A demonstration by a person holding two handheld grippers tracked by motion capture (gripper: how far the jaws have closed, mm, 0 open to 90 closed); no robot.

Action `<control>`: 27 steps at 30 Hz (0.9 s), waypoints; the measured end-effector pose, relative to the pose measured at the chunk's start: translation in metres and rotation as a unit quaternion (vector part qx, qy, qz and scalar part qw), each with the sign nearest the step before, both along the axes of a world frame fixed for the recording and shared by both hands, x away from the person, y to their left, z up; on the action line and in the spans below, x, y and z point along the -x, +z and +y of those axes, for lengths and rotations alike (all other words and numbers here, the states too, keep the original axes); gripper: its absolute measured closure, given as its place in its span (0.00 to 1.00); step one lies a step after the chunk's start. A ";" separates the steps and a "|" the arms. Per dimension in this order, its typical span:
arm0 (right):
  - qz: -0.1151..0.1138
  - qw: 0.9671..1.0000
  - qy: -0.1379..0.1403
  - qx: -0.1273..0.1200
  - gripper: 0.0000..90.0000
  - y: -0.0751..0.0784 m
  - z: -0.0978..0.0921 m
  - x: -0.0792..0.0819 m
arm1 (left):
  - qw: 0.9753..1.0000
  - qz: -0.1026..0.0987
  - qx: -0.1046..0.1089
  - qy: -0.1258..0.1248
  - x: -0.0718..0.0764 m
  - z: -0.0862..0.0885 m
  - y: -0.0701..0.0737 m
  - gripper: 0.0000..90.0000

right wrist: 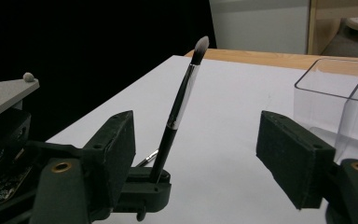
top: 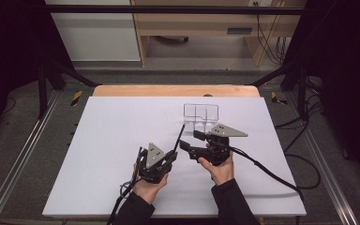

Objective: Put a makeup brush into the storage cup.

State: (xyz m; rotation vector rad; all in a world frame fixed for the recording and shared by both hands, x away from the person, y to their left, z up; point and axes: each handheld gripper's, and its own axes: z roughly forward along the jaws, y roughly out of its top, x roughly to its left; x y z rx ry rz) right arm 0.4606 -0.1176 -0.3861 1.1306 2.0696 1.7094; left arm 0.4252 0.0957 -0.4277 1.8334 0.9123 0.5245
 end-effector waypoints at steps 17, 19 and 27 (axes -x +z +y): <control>0.025 0.999 -0.003 -0.035 0.57 -0.005 0.006 -0.003 | 1.000 0.002 0.006 0.002 0.002 -0.011 -0.003 0.92; 0.025 0.999 -0.003 -0.038 0.61 -0.005 0.006 -0.003 | 1.000 0.003 0.006 0.001 0.002 -0.011 -0.003 0.92; 0.031 0.998 -0.004 -0.047 0.73 -0.005 0.006 -0.004 | 1.000 0.002 0.007 0.002 0.003 -0.012 -0.003 0.92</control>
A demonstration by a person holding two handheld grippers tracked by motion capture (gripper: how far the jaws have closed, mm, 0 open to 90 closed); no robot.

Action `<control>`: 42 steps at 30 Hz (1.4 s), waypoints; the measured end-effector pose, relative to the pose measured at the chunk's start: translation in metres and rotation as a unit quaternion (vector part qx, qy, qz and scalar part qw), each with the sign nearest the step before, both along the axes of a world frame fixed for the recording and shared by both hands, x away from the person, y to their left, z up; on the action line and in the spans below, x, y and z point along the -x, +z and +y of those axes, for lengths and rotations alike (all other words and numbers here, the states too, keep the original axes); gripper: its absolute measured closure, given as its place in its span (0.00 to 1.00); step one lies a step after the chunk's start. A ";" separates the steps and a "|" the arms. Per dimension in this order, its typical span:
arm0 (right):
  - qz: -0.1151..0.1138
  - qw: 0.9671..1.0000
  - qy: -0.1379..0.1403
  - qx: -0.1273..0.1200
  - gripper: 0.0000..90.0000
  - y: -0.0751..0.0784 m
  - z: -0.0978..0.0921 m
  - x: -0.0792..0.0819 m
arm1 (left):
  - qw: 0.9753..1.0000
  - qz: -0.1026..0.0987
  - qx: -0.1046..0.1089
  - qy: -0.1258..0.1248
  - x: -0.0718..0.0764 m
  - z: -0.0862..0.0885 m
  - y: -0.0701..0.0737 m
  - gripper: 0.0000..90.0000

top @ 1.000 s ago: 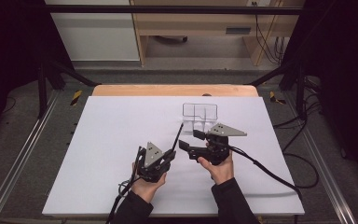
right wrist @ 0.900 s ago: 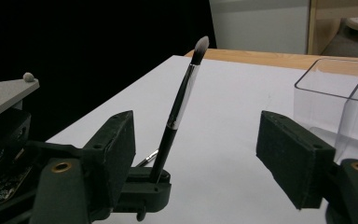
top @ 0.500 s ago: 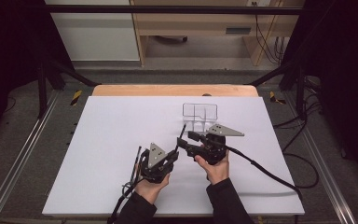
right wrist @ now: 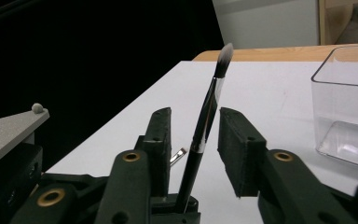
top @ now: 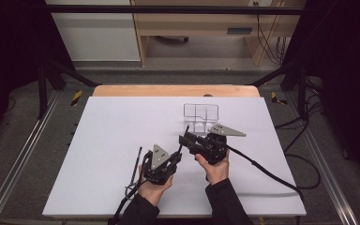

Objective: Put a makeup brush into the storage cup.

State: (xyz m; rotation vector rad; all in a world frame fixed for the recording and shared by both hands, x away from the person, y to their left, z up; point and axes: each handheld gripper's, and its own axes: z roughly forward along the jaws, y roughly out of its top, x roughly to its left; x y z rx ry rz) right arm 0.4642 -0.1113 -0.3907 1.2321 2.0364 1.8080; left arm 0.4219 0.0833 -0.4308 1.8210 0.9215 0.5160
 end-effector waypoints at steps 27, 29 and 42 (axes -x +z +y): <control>-0.001 1.000 0.016 -0.020 0.93 0.004 -0.002 0.002 | 1.000 -0.001 0.002 -0.023 0.001 0.003 0.009 0.82; -0.004 1.000 0.013 -0.018 0.93 0.005 -0.003 0.001 | 1.000 -0.005 -0.004 -0.026 0.001 0.007 0.013 0.76; -0.023 1.000 0.000 -0.012 0.93 0.013 -0.011 0.001 | 0.998 -0.030 -0.016 -0.051 0.000 0.036 0.031 0.47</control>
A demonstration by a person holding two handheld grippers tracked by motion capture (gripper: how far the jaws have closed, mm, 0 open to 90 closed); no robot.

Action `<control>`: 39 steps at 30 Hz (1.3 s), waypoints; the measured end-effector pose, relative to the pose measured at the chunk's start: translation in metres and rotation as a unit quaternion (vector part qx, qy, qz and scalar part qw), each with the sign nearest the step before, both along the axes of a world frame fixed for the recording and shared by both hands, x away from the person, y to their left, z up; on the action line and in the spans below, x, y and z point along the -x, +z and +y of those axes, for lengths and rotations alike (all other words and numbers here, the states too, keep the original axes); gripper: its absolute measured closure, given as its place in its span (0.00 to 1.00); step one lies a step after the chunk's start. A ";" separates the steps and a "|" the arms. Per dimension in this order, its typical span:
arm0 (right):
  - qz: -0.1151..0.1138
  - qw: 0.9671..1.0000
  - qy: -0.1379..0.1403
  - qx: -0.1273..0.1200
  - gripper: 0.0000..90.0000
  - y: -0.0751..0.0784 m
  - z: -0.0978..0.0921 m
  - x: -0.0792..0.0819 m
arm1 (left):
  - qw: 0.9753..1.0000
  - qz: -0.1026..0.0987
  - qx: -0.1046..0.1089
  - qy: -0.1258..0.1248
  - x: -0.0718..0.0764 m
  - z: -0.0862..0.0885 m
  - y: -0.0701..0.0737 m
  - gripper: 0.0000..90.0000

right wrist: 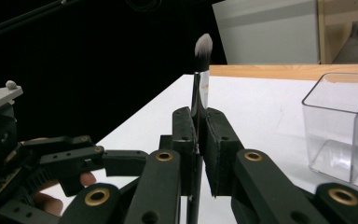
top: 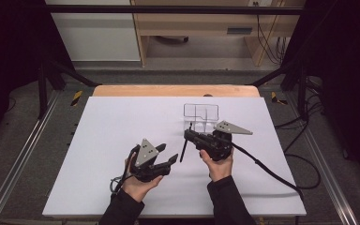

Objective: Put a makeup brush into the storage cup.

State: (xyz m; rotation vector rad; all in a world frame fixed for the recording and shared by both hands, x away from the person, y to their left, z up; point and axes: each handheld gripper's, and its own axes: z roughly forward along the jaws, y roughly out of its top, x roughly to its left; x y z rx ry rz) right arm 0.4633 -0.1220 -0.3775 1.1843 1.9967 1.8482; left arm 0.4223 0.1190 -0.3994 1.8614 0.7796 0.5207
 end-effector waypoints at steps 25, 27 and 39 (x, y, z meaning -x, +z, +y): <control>-0.027 0.999 -0.014 0.039 0.93 0.006 -0.009 0.000 | 1.000 -0.010 -0.005 0.021 0.001 0.067 -0.001 0.18; -0.030 0.999 -0.017 0.040 0.93 0.008 -0.010 -0.001 | 1.000 -0.009 -0.005 0.025 0.001 0.071 -0.002 0.16; -0.043 0.997 -0.035 0.047 0.93 0.013 -0.017 -0.008 | 0.999 0.010 -0.011 0.051 -0.002 0.097 -0.009 0.12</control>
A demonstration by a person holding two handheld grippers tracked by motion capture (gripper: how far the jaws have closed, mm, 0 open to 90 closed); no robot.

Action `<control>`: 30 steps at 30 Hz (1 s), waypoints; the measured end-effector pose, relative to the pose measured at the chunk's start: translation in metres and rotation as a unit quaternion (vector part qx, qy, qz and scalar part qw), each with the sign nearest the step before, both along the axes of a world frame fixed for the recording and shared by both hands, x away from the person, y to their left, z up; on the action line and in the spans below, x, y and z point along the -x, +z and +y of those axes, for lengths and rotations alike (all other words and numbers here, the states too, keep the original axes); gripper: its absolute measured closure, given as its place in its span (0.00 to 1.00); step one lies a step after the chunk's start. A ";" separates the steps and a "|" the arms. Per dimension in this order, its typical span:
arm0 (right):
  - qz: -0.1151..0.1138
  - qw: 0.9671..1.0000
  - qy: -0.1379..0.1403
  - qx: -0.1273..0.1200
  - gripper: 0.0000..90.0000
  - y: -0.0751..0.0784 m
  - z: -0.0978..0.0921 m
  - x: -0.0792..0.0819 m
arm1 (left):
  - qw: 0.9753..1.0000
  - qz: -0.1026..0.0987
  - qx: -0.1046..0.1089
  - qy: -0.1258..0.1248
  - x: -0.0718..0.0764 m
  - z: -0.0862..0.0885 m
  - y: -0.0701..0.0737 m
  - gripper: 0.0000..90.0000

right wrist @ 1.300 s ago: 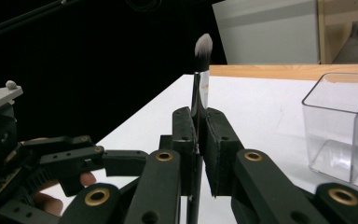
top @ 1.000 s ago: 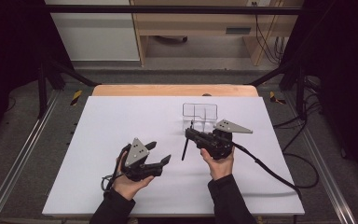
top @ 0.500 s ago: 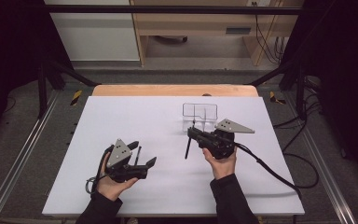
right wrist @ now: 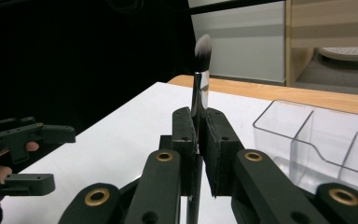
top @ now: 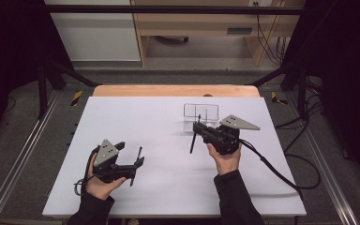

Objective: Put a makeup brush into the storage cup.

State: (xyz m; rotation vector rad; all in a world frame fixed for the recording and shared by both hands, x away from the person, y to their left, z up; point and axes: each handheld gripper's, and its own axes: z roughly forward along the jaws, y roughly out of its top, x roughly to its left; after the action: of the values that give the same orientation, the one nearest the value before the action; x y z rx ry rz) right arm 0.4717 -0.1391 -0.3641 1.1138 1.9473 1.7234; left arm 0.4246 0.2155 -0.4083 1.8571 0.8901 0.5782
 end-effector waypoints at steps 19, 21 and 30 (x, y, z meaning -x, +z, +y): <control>-0.025 0.998 -0.045 0.023 0.93 0.025 -0.015 -0.024 | 1.000 0.007 -0.003 0.023 -0.004 0.017 -0.003 0.10; -0.030 0.998 -0.052 0.022 0.93 0.028 -0.016 -0.027 | 1.000 0.007 -0.004 0.024 -0.005 0.018 -0.003 0.10; -0.036 0.996 -0.073 0.034 0.93 0.037 -0.017 -0.040 | 1.000 0.006 0.000 0.029 -0.006 0.023 -0.001 0.09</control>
State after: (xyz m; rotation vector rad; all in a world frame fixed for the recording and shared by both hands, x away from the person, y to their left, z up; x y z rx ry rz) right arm 0.5115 -0.1565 -0.3274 1.1254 1.8191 1.5876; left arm 0.4302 0.2388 -0.4088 1.8413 0.9542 0.6018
